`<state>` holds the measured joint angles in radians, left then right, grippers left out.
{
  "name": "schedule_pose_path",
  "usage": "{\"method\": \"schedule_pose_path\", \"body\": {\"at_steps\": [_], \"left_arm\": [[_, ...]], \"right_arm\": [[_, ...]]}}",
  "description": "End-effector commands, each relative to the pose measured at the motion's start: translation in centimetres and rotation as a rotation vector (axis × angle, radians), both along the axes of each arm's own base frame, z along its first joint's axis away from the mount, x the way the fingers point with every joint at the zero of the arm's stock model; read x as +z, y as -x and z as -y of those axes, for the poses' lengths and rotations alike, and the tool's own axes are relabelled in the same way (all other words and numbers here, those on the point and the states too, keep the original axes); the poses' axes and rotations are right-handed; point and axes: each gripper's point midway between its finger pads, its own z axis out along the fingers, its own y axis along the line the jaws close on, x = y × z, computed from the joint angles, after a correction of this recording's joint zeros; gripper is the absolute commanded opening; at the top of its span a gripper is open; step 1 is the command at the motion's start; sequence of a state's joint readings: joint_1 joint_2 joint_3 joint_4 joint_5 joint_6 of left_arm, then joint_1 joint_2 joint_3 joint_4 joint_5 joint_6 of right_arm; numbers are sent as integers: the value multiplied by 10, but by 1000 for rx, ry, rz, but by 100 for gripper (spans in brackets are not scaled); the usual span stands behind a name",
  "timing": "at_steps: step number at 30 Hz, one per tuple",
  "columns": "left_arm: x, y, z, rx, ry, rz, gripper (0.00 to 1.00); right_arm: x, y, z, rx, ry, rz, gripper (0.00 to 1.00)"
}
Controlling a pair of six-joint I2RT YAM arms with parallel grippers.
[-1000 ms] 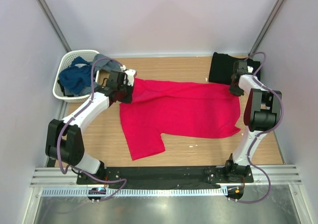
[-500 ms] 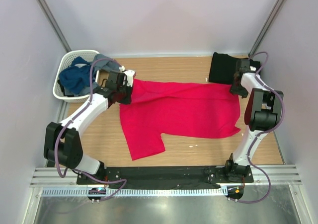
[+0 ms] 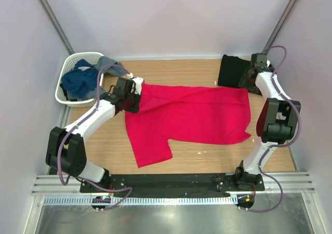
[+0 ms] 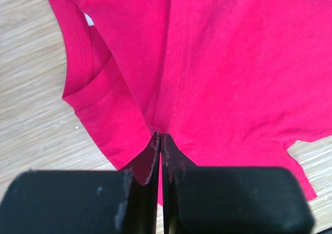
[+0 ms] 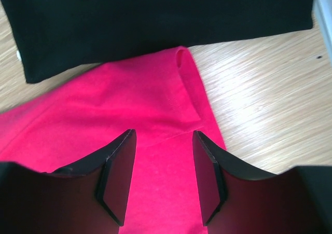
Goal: Fold and stack the t-shirts
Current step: Fold the tshirt
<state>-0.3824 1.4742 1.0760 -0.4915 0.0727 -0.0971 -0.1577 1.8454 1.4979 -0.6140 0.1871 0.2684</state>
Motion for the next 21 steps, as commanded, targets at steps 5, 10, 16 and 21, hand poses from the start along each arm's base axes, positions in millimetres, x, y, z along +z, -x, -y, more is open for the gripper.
{"method": "schedule_pose_path", "body": {"at_steps": [5, 10, 16, 21], "left_arm": [[-15, 14, -1, 5, -13, -56, 0], [-19, 17, 2, 10, -7, -76, 2], [-17, 16, 2, 41, -17, -83, 28], [12, -13, -10, 172, -33, 8, 63]], "right_arm": [[12, -7, -29, 61, -86, 44, 54], [11, -15, -39, 88, -90, 44, 54], [8, -23, -51, 114, -96, 41, 54], [5, -30, -67, 154, -120, 41, 55]]}}
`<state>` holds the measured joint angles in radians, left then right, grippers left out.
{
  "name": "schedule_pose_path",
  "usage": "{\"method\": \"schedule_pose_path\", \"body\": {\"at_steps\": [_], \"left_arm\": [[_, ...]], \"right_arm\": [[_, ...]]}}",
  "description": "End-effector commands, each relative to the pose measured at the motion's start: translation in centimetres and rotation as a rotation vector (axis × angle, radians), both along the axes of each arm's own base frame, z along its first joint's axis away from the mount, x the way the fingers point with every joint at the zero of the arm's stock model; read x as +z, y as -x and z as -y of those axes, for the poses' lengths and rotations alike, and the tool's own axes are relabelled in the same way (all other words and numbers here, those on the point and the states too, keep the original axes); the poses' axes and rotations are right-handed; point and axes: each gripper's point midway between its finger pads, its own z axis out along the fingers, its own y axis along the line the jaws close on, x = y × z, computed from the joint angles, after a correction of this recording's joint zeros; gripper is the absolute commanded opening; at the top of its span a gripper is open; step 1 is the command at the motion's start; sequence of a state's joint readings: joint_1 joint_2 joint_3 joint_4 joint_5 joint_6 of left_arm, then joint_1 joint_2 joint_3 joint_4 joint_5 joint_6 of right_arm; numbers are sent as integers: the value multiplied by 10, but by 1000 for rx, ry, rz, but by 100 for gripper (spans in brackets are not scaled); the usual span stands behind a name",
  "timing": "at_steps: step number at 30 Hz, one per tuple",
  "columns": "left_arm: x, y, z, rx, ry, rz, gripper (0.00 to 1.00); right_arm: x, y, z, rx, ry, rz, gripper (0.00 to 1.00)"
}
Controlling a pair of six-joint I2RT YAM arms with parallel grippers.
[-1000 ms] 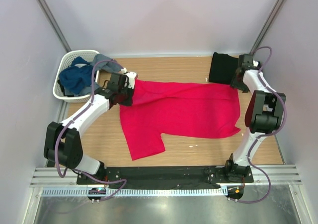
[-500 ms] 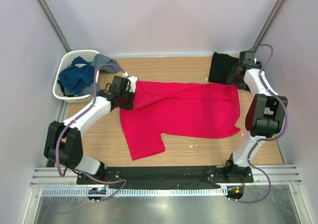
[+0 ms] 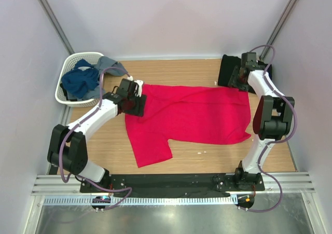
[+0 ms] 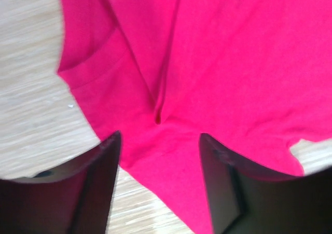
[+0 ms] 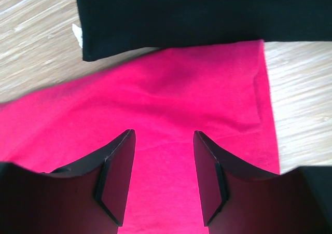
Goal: Fold and stack the t-shirts
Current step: Fold the tshirt
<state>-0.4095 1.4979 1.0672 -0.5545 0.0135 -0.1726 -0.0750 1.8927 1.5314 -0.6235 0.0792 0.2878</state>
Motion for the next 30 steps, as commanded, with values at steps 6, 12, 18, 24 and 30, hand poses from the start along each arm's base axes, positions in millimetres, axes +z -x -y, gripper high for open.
{"method": "schedule_pose_path", "body": {"at_steps": [6, 12, 18, 24, 30], "left_arm": [[49, -111, 13, 338, 165, 122, 72], [29, -168, 33, 481, 202, 75, 69], [-22, -173, 19, 602, 120, 33, 69], [-54, -167, 1, 699, 63, 7, 67], [-78, -151, -31, 835, 19, -45, 65]], "right_arm": [[-6, -22, -23, 14, -7, 13, 59], [-39, -32, -21, -49, -20, -17, 78], [-66, -33, -24, -70, -46, -46, 78], [-82, -24, -20, -73, -20, -82, 77], [-88, -10, -20, -89, -23, -110, 77]]}}
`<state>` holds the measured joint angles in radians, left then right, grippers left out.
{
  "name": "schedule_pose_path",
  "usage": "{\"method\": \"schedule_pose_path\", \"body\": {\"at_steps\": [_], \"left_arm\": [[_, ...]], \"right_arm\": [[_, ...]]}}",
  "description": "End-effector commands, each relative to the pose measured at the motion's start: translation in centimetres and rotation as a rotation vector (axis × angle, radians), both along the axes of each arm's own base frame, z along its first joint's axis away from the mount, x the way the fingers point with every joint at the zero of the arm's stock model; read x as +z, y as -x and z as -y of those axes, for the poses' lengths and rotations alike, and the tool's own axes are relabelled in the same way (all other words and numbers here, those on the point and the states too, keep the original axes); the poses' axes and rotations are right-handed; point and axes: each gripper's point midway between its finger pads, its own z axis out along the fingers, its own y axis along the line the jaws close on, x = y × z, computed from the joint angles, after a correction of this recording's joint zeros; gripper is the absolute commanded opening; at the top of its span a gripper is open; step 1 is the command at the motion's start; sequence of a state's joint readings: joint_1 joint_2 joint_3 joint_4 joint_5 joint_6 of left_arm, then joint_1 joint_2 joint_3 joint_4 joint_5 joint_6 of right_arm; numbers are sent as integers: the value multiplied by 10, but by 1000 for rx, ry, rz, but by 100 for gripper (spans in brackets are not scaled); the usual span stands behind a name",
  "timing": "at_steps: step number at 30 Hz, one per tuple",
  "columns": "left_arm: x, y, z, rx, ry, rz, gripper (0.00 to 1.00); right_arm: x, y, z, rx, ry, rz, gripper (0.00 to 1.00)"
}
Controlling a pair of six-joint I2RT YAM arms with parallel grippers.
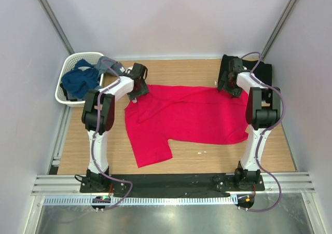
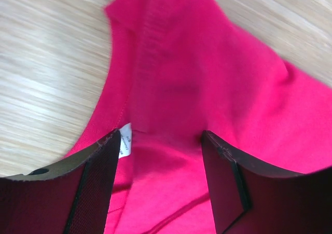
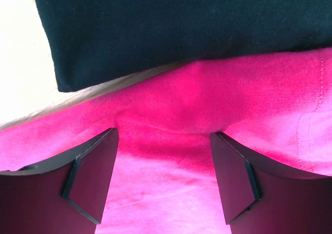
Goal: Fold and stack the t-shirts
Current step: Fold the tshirt
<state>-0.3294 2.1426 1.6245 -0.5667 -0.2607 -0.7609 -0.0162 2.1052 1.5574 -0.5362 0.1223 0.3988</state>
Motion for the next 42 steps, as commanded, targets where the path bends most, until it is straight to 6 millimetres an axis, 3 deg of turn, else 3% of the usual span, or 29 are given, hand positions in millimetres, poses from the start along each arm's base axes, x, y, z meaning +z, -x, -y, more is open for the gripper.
{"method": "schedule_pose_path", "body": {"at_steps": [1, 7, 8, 16, 24, 29, 33, 35, 37, 42], "left_arm": [[-11, 6, -32, 134, -57, -20, 65], [-19, 26, -54, 181, -115, -58, 65], [-22, 29, -59, 191, -118, -70, 64], [-32, 65, -95, 249, -160, -155, 63], [-14, 64, -128, 228, -165, -127, 60], [-12, 58, -133, 192, -121, -125, 59], [14, 42, -119, 97, -64, -33, 59], [36, 38, -114, 53, -51, 20, 59], [62, 35, -111, 29, -46, 81, 59], [102, 34, -88, -97, -3, 158, 61]], "right_arm": [[-11, 12, 3, -31, 2, -25, 77], [-4, 13, -1, -42, 22, -12, 77], [-4, 12, -14, -15, 23, -8, 77], [-10, 17, -45, 11, 21, -19, 77], [-12, 24, -77, 39, 21, -19, 77], [-8, 10, -82, 38, 13, 6, 77], [10, -13, -86, 70, 23, 60, 77], [23, -24, -86, 93, 34, 91, 77], [32, -26, -86, 108, 41, 87, 77], [73, -27, -85, 118, 42, 141, 77]]}}
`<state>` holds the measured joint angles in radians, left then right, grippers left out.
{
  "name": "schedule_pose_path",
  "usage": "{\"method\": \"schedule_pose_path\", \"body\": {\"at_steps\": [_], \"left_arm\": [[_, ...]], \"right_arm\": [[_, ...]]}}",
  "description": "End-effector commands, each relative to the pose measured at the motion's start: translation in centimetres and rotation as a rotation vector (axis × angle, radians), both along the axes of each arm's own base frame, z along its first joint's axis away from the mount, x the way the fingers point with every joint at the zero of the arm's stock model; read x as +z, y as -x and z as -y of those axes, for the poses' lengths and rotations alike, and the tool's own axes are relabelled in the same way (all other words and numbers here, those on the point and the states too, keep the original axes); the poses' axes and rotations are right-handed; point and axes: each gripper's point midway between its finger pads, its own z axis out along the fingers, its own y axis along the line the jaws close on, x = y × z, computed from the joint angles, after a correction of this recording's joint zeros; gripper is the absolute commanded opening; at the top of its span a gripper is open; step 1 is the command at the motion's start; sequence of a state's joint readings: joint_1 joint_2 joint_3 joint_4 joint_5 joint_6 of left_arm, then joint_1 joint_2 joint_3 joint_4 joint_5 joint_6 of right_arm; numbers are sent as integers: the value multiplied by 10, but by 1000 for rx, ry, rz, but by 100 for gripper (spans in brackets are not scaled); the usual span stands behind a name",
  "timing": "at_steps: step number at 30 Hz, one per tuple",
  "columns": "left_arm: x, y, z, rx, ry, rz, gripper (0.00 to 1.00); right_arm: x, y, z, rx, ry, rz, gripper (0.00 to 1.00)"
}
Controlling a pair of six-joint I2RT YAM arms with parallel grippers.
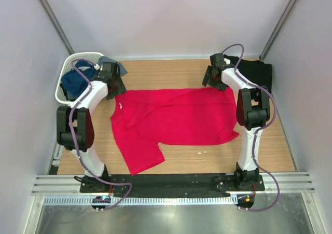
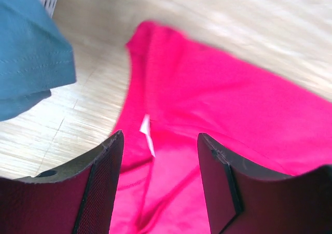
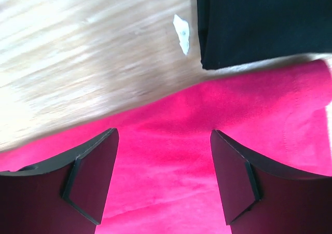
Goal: Fold and stack the t-shirts
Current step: Fold the tshirt
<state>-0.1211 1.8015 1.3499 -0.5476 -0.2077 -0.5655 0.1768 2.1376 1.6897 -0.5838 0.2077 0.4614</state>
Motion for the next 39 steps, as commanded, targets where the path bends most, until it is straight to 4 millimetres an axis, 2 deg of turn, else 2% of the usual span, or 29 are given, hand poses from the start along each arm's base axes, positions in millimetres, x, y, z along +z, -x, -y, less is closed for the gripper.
{"method": "schedule_pose_path", "body": {"at_steps": [1, 4, 5, 7, 8, 9, 10, 13, 14, 20, 26, 31, 35, 39], "left_arm": [[49, -9, 29, -154, 41, 116, 60], [61, -4, 62, -289, 68, 141, 59], [60, -3, 71, -327, 74, 150, 59], [54, 0, 91, -383, 90, 145, 57], [50, -1, 96, -387, 98, 146, 55], [38, -1, 100, -386, 104, 121, 53], [33, -2, 102, -352, 129, 108, 49], [14, -6, 104, -287, 154, 57, 43], [11, -7, 105, -258, 167, 50, 43], [-13, -13, 100, -202, 134, 2, 42], [-30, -6, 106, -223, 86, -51, 42], [-38, 3, 100, -189, 30, -88, 41], [-42, 5, 100, -186, 30, -101, 41], [-44, 9, 102, -193, 37, -108, 38]], "right_arm": [[51, -3, -1, 23, -1, 75, 78], [65, 5, 1, 24, 0, 86, 77], [63, 11, 2, 24, 6, 71, 78], [69, 17, 4, 22, 9, 79, 77], [64, 24, 6, 22, 11, 61, 77], [68, 28, 6, 22, 9, 68, 77], [61, 36, 8, 19, 13, 43, 77], [63, 49, 8, 4, -3, 39, 75], [57, 56, 7, 6, -13, 19, 74], [54, 76, 12, -7, -9, 2, 74], [53, 82, 17, -43, 3, -1, 75], [75, 80, 6, -34, -65, 46, 77], [90, 75, 6, -23, -64, 81, 77], [90, 77, 7, -26, -59, 75, 78]]}}
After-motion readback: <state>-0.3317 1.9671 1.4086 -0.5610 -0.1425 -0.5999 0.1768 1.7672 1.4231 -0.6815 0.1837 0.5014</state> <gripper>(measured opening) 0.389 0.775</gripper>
